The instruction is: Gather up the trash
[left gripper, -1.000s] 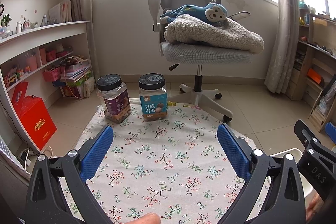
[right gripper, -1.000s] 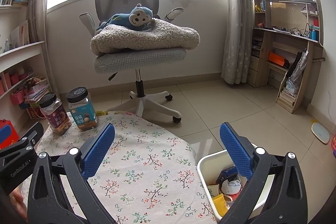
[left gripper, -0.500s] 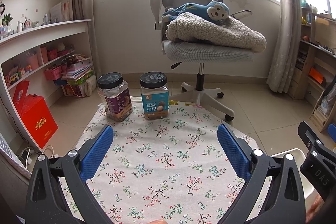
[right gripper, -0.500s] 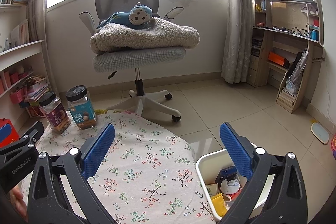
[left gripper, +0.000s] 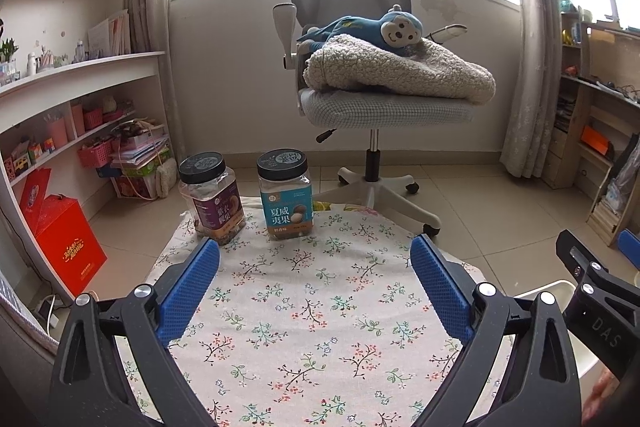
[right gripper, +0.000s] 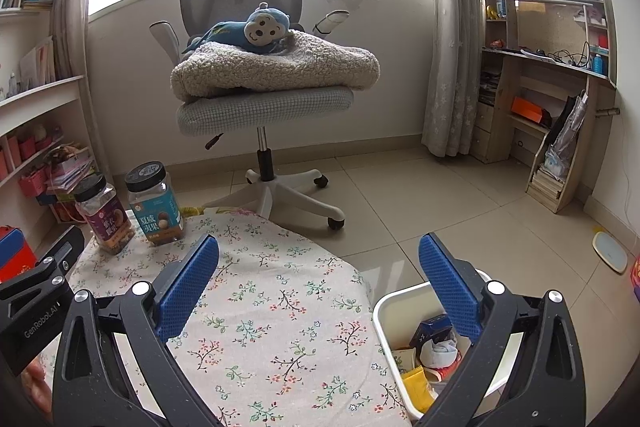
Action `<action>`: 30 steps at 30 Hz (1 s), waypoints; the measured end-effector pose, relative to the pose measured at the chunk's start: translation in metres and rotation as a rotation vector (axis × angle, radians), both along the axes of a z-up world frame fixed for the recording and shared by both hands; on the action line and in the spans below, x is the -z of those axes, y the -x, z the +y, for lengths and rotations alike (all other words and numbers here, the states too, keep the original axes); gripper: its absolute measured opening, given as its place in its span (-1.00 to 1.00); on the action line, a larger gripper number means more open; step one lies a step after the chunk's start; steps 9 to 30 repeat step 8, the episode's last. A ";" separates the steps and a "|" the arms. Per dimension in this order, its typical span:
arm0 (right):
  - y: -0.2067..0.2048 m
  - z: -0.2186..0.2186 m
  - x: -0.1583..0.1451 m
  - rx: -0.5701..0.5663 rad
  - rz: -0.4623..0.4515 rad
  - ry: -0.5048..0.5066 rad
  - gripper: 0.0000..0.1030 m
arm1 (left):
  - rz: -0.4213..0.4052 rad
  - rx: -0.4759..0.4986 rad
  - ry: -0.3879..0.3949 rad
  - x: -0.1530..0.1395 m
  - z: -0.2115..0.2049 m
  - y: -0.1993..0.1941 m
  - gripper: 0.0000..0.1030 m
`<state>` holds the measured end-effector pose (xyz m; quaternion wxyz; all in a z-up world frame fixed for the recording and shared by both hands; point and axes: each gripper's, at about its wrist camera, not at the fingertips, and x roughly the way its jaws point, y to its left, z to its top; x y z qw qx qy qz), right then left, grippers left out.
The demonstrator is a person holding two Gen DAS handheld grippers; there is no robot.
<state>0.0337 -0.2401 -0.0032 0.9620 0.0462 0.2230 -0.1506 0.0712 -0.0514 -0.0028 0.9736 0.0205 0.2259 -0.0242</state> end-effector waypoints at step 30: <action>0.001 -0.001 0.001 0.015 -0.008 0.013 0.86 | 0.000 0.008 -0.004 -0.002 -0.004 0.004 0.87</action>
